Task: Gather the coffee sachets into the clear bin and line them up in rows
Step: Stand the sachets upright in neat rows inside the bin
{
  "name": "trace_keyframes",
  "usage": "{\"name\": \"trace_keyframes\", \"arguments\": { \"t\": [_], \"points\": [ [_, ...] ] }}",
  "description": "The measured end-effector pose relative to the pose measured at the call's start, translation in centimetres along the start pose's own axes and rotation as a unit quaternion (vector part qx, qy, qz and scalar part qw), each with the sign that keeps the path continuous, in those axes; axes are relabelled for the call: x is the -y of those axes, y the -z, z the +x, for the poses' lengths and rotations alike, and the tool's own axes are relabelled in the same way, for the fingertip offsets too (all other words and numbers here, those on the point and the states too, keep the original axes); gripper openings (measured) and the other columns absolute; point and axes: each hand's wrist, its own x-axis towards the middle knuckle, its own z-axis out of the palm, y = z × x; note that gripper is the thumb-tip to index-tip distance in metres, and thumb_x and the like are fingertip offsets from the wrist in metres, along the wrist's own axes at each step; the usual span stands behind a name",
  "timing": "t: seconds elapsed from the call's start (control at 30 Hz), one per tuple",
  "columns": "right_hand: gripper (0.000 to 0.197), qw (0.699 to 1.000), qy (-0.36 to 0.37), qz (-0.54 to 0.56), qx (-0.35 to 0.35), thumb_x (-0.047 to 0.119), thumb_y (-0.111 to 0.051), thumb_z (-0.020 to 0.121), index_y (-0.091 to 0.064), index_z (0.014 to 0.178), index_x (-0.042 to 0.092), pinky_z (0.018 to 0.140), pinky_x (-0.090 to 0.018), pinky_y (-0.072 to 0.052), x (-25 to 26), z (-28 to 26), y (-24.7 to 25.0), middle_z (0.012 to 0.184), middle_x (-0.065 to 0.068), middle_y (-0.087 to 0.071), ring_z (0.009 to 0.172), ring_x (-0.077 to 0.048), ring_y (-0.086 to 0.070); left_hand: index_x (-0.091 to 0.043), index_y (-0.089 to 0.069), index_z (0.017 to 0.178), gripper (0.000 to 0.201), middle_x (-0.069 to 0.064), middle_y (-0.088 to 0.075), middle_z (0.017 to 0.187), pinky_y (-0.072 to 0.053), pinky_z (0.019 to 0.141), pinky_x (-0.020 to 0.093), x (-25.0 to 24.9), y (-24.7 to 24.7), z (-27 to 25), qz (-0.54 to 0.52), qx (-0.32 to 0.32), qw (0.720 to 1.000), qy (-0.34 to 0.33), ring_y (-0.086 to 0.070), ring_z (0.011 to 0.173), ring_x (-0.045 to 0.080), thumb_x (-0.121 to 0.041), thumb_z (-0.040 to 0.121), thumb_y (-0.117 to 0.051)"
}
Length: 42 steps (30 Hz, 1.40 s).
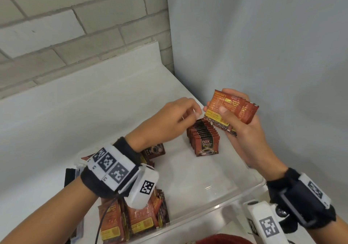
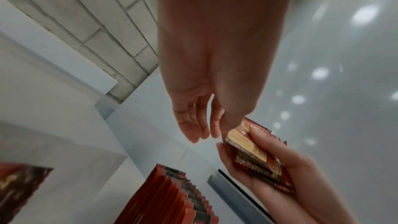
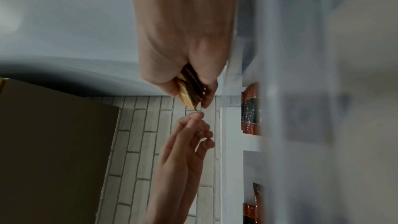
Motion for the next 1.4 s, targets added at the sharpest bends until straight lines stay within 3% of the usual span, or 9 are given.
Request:
{"name": "trace_keyframes", "arguments": {
  "t": [0.2, 0.5, 0.6, 0.8, 0.93, 1.03, 1.17, 1.27, 1.4],
  "points": [
    [0.039, 1.000, -0.001, -0.007, 0.027, 0.022, -0.068, 0.081, -0.057, 0.119, 0.026, 0.082, -0.033, -0.054, 0.0, 0.0, 0.0, 0.114, -0.009, -0.067, 0.108, -0.026, -0.065, -0.020, -0.052, 0.128, 0.043, -0.002, -0.059, 0.109, -0.053, 0.080, 0.024, -1.2, 0.5, 0.0, -0.118, -0.031, 0.992, -0.030, -0.058, 0.095, 0.007, -0.025, 0.088, -0.067],
    [0.091, 0.996, -0.009, 0.020, 0.085, 0.071, -0.075, 0.054, -0.049, 0.124, 0.020, 0.083, -0.038, -0.056, -0.3, 0.1, 0.0, 0.091, -0.007, -0.064, 0.087, -0.020, -0.065, -0.013, -0.061, 0.092, 0.019, -0.002, -0.062, 0.090, -0.049, 0.079, 0.032, -1.2, 1.1, -0.3, -0.261, -0.071, 0.962, -0.046, -0.058, 0.089, 0.023, -0.004, 0.081, -0.073],
    [0.097, 0.994, -0.050, 0.035, 0.096, 0.084, -0.063, 0.050, -0.055, 0.124, 0.021, 0.085, -0.038, -0.055, -0.2, 0.1, 0.0, 0.104, -0.005, -0.068, 0.103, -0.025, -0.067, -0.014, -0.067, 0.088, 0.015, 0.008, -0.064, 0.094, -0.051, 0.081, 0.041, -1.2, 1.5, -0.4, -0.256, -0.042, 0.962, -0.085, -0.059, 0.093, 0.027, 0.000, 0.082, -0.066],
    [0.058, 0.990, -0.079, 0.056, 0.101, 0.037, -0.088, 0.061, -0.066, 0.112, 0.021, 0.075, -0.034, -0.057, -0.1, 0.1, 0.3, 0.104, -0.009, -0.070, 0.095, -0.025, -0.069, -0.015, -0.071, 0.084, 0.026, 0.007, -0.062, 0.100, -0.050, 0.082, 0.050, -0.9, 0.6, -0.1, -0.250, -0.019, 0.963, -0.101, -0.060, 0.098, 0.021, 0.009, 0.086, -0.060],
    [0.036, 0.993, -0.073, 0.064, 0.072, 0.010, -0.071, 0.076, -0.064, 0.109, 0.021, 0.068, -0.030, -0.056, 0.1, 0.2, 0.2, 0.098, -0.006, -0.071, 0.088, -0.021, -0.070, -0.015, -0.070, 0.098, 0.019, 0.012, -0.057, 0.109, -0.055, 0.082, 0.038, -1.0, 0.4, -0.1, -0.250, -0.060, 0.964, -0.076, -0.059, 0.103, 0.019, -0.003, 0.092, -0.057],
    [0.037, 0.995, -0.063, 0.063, 0.051, 0.006, -0.063, 0.078, -0.061, 0.112, 0.020, 0.067, -0.028, -0.056, 0.2, 0.2, 0.3, 0.093, -0.004, -0.070, 0.086, -0.020, -0.069, -0.013, -0.062, 0.112, 0.020, 0.011, -0.061, 0.105, -0.052, 0.076, 0.022, -1.4, 1.0, -0.1, -0.275, -0.083, 0.958, -0.014, -0.064, 0.090, 0.014, -0.011, 0.099, -0.047],
    [0.045, 0.995, -0.057, 0.068, 0.043, 0.003, -0.063, 0.077, -0.057, 0.119, 0.018, 0.070, -0.029, -0.056, 0.1, 0.2, 0.2, 0.095, -0.007, -0.068, 0.088, -0.022, -0.068, -0.020, -0.050, 0.121, 0.042, 0.009, -0.064, 0.099, -0.056, 0.076, 0.027, -1.6, 0.9, -0.8, -0.274, -0.050, 0.960, 0.031, -0.067, 0.084, 0.016, -0.033, 0.084, -0.063],
    [0.050, 0.994, -0.060, 0.073, 0.049, 0.000, -0.064, 0.076, -0.056, 0.122, 0.018, 0.077, -0.036, -0.058, 0.0, 0.3, 0.2, 0.106, -0.017, -0.065, 0.097, -0.029, -0.067, -0.024, -0.048, 0.120, 0.051, 0.006, -0.060, 0.104, -0.057, 0.081, 0.035, -1.6, 0.2, -1.1, -0.272, -0.018, 0.962, 0.022, -0.068, 0.088, 0.023, -0.015, 0.079, -0.076],
    [0.057, 0.994, -0.055, 0.074, 0.057, -0.008, -0.069, 0.073, -0.056, 0.122, 0.020, 0.079, -0.037, -0.057, -0.3, 0.3, 0.2, 0.103, -0.015, -0.063, 0.096, -0.027, -0.066, -0.013, -0.060, 0.107, 0.028, 0.004, -0.065, 0.105, -0.054, 0.084, 0.049, -1.5, 0.1, -1.0, -0.264, -0.035, 0.964, -0.004, -0.066, 0.090, 0.030, -0.005, 0.083, -0.072]
  ]
}}
